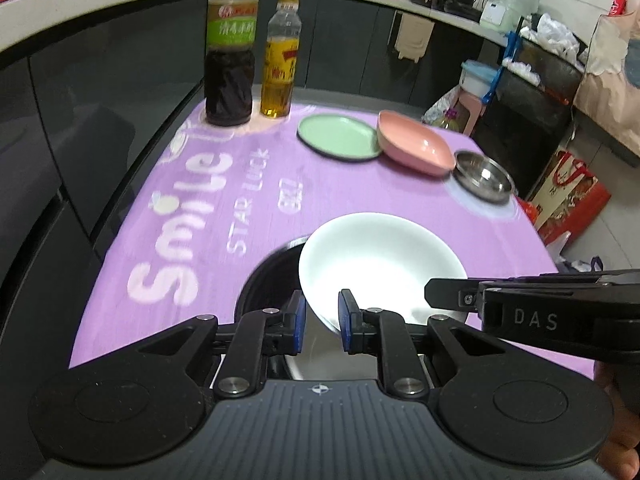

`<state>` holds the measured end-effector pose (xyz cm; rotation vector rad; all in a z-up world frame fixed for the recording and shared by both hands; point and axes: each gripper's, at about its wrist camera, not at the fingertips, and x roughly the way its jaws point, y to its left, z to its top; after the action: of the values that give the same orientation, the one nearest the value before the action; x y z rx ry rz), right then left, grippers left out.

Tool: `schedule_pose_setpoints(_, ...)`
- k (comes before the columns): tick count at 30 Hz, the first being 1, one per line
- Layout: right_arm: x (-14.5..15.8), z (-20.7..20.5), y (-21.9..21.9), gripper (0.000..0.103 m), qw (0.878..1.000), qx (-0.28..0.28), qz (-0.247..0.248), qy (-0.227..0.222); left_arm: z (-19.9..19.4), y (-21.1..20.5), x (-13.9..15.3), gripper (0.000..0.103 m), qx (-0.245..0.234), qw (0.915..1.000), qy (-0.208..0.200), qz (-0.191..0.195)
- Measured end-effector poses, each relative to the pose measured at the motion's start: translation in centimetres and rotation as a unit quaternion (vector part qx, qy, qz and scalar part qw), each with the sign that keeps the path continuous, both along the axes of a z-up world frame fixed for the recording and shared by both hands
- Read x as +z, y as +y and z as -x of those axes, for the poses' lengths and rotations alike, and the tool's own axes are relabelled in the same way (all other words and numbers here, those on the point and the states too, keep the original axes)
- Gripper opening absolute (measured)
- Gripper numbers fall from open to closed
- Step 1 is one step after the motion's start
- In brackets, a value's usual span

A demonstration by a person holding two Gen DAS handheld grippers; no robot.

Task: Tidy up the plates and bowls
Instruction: 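Carry the small white bowl over the black bowl and lower it inside, then open both grippers to release the small white bowl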

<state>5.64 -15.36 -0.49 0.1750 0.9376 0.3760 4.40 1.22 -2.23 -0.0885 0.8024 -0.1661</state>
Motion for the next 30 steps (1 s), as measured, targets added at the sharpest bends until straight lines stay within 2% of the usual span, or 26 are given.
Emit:
schedule_pose_setpoints(13,-2.3,0.9,0.4,0.000,1.000,0.009,0.009,0.025,0.2,0.2,-2.1,0.015,0.002,0.9992,0.039,-0.008)
schedule_pose_setpoints(18,-2.5,0.9,0.3,0.000,1.000,0.005,0.011,0.026,0.3,0.4,-1.8,0.015,-0.004,0.9995,0.030,-0.004)
schedule_pose_setpoints(25,-1.6,1.2,-0.3,0.000,1.000,0.000,0.007,0.002,0.5,1.0,-1.2,0.015,0.005,0.9997,0.022,0.002)
schedule_pose_setpoints(30,-1.4,1.0,-0.6,0.000,1.000,-0.001,0.004,0.006,0.2,1.3,-0.5,0.015,0.005,0.9996,0.024,0.013)
